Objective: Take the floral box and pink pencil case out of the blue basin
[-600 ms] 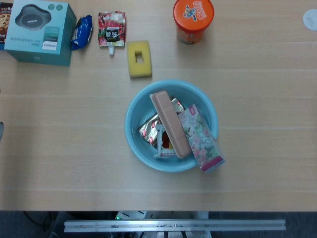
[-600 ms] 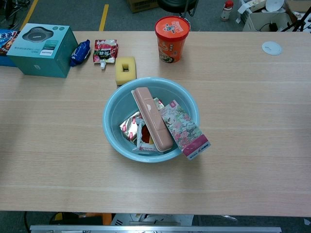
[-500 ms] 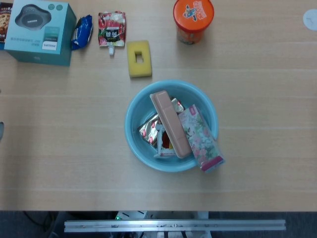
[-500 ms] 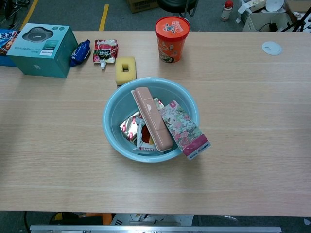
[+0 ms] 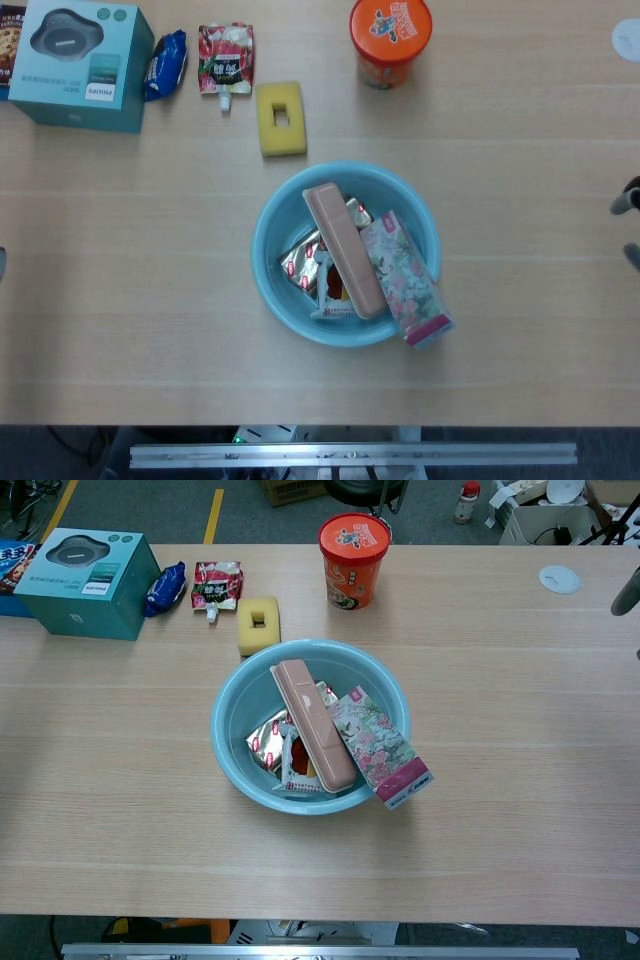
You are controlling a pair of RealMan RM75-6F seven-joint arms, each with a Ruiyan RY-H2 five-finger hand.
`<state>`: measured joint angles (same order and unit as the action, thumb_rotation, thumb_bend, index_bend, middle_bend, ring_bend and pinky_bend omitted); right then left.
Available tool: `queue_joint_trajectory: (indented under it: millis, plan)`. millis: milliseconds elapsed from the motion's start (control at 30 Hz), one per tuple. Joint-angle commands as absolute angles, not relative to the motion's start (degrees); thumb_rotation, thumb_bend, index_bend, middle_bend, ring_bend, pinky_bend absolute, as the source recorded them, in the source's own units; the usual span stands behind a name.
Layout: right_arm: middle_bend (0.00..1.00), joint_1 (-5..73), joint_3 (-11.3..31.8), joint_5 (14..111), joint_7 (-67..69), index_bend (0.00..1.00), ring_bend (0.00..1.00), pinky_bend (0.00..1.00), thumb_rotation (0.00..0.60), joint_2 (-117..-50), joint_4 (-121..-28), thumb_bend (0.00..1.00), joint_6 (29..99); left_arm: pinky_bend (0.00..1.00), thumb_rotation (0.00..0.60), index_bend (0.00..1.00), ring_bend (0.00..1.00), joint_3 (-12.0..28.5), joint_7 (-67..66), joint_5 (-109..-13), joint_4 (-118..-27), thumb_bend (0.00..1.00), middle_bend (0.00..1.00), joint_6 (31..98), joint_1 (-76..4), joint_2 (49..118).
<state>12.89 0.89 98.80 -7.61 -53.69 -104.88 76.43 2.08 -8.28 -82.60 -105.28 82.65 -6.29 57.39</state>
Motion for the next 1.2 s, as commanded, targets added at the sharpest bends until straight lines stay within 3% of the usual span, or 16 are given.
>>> queue_joint_trajectory:
  millis: [33,167,267,400,667,1200]
  plan:
    - [0.38,15.7,0.2,102.2,-7.9,0.41,0.27,0.43,0.600,-53.1,-106.3,0.18,73.2,0.10,0.600,0.21,0.10,2.0,-8.4,-82.6,-105.5,0.36,0.18,82.6,-6.2,57.3]
    - [0.37,18.6,-0.2,105.2,-9.3,0.40,0.27,0.43,0.600,-53.8,-107.1,0.05,69.5,0.10,0.600,0.21,0.10,1.8,-8.7,-82.3,-105.8,0.36,0.18,82.5,-6.1,57.1]
    - [0.35,20.8,-0.4,106.7,-10.7,0.34,0.26,0.43,0.600,-55.1,-107.7,0.00,66.5,0.10,0.600,0.21,0.10,1.8,-8.8,-82.1,-106.1,0.36,0.18,82.5,-5.9,56.8]
    - [0.30,23.7,-0.2,107.3,-14.2,0.24,0.22,0.42,0.600,-57.6,-108.6,0.00,61.7,0.10,0.600,0.21,0.10,1.8,-8.7,-81.9,-106.3,0.36,0.18,82.8,-5.7,56.7]
    - [0.30,28.1,0.3,104.6,-21.4,0.23,0.22,0.41,0.600,-62.7,-109.4,0.00,52.8,0.10,0.600,0.21,0.10,1.7,-7.9,-81.6,-105.4,0.36,0.18,82.9,-5.3,56.9]
    - [0.30,31.0,0.5,100.6,-34.1,0.23,0.22,0.40,0.600,-73.6,-105.9,0.00,48.1,0.10,0.600,0.21,0.10,1.6,-5.1,-82.5,-103.2,0.36,0.18,83.4,-4.7,56.8]
